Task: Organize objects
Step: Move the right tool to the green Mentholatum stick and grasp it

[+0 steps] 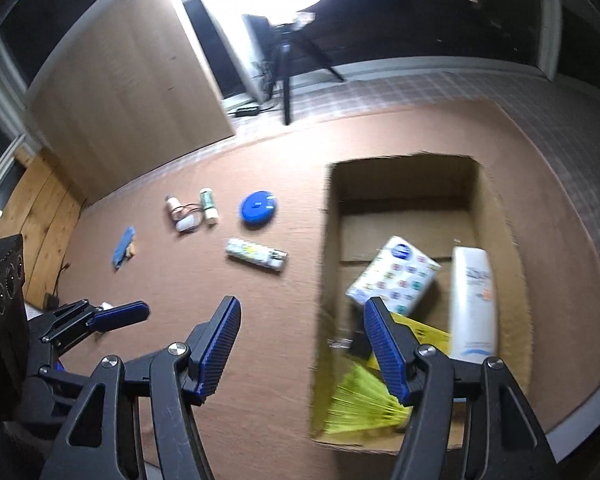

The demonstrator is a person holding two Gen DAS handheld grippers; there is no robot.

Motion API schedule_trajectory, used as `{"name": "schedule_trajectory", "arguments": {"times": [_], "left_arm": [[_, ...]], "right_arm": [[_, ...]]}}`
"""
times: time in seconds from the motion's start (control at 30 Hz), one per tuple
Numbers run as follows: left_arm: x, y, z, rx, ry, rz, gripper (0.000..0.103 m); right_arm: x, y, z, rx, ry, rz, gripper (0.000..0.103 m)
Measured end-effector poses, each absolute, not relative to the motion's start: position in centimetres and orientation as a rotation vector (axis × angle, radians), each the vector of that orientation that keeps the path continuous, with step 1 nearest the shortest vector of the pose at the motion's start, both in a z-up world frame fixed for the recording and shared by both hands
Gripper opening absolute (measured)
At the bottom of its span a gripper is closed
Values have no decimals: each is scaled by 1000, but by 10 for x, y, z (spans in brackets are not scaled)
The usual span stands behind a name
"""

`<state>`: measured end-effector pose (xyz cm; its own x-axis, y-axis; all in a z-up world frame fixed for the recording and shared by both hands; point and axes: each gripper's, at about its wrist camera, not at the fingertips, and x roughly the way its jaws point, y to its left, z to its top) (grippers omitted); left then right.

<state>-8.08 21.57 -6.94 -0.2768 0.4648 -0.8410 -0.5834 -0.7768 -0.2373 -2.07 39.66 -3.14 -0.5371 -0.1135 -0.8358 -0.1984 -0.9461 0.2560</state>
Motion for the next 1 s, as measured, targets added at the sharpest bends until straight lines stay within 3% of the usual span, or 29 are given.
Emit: {"name": "schedule_trajectory", "arguments": {"times": [0.5,1.0], "left_arm": [[-97,62,-89,-1456,37,2309,68],[-201,81,-87,-1476,-59,2352,67]], "right_arm": [[-84,339,-54,-1633,485,2707,60],[-142,329,-77,-1711,565,2656,60]]}}
